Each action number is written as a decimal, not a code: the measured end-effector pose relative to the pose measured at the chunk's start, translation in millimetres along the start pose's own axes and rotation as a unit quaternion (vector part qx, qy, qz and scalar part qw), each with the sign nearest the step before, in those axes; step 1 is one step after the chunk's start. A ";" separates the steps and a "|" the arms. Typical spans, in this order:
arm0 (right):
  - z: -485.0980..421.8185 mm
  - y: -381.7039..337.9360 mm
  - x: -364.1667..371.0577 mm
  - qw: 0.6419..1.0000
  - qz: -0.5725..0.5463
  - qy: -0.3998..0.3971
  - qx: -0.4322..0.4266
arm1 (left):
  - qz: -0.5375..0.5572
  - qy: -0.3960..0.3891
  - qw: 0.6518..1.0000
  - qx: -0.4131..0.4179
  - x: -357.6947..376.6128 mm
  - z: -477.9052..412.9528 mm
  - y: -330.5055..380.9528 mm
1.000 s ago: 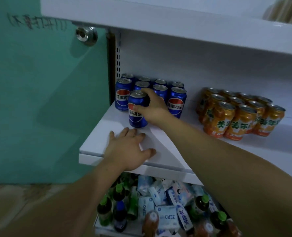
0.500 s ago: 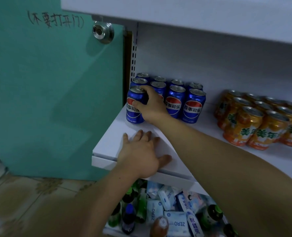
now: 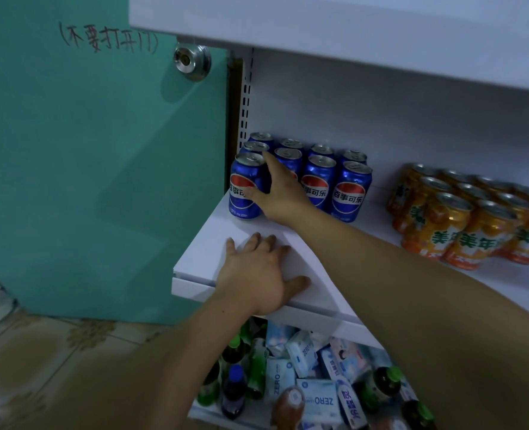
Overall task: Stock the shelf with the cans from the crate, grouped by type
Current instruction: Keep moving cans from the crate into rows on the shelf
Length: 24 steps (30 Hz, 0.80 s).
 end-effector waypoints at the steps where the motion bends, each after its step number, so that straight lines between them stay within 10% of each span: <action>1: 6.8 -0.6 -7.3 1.000 0.019 -0.006 0.011 | 0.001 -0.005 1.000 -0.002 -1.1 0.0 0.1; 12: 219.5 30.4 -185.0 0.929 0.321 -0.038 0.183 | 0.013 -0.096 0.994 -0.041 -23.6 11.8 40.5; 24: 570.5 51.0 -303.1 0.793 0.304 0.058 0.525 | 0.014 -0.245 0.872 0.424 64.6 212.7 397.6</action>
Point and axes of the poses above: each hand's wrist, its own z-axis away from the middle knuckle, its own x-axis out of the palm, y = z × x, the point moved 2 cm from there along -z, towards the middle knuckle, and after that the axes turned 12 degrees about -x, right-handed, at the moved point
